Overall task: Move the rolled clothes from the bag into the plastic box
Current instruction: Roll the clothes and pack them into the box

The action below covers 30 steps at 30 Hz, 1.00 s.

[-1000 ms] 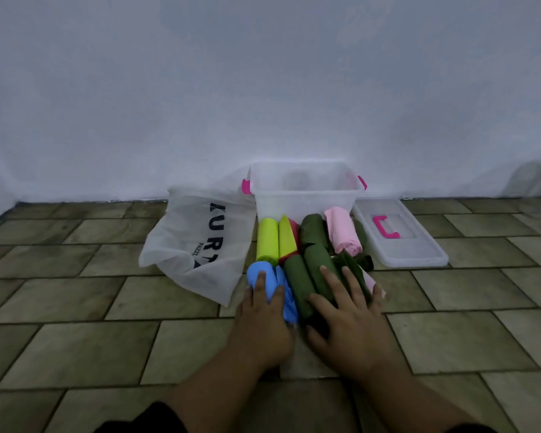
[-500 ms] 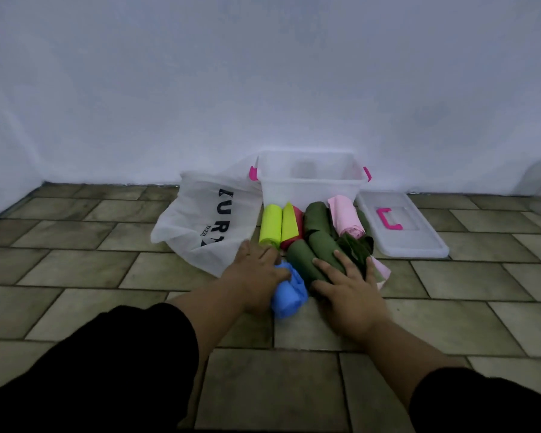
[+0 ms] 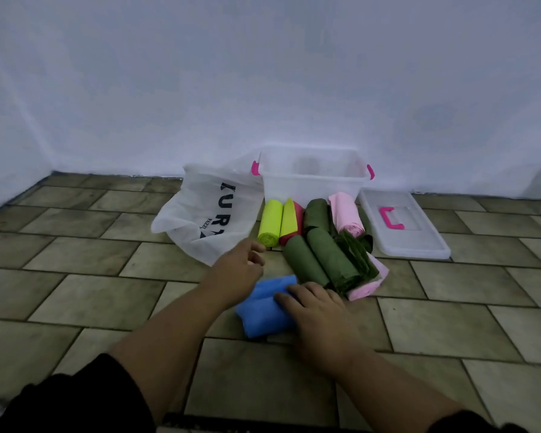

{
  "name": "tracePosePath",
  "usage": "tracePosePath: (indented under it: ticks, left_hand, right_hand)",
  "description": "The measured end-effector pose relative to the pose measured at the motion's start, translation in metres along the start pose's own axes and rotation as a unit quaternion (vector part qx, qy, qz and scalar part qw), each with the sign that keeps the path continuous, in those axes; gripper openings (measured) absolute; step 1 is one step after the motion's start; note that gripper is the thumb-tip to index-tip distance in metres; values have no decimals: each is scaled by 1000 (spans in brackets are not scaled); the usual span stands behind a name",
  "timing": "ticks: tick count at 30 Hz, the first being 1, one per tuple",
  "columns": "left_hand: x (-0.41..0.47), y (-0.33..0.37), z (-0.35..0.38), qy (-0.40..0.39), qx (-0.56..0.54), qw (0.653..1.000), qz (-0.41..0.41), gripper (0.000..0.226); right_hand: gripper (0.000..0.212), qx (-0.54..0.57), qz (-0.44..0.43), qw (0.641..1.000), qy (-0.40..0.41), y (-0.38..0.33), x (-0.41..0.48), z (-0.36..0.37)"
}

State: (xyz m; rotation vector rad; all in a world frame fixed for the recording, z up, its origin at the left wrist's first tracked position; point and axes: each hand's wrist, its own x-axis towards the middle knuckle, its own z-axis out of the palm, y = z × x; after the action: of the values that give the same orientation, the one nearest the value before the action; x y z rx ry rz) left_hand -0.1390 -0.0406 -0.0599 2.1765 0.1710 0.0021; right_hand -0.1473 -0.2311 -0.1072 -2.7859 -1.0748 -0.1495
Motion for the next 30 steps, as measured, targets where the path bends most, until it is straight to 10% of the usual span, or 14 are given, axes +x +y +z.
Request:
tracePosePath:
  ticks: [13, 19, 30]
  left_hand:
    - [24, 4, 6, -169, 43, 980, -94, 71]
    - [24, -14, 6, -134, -37, 988, -62, 56]
    - [53, -15, 16, -129, 408, 904, 0, 35]
  right_hand:
    - [67, 9, 14, 999, -34, -11, 42, 2]
    - [76, 57, 83, 994, -36, -30, 44, 12]
    - [70, 75, 77, 994, 30, -28, 23, 24]
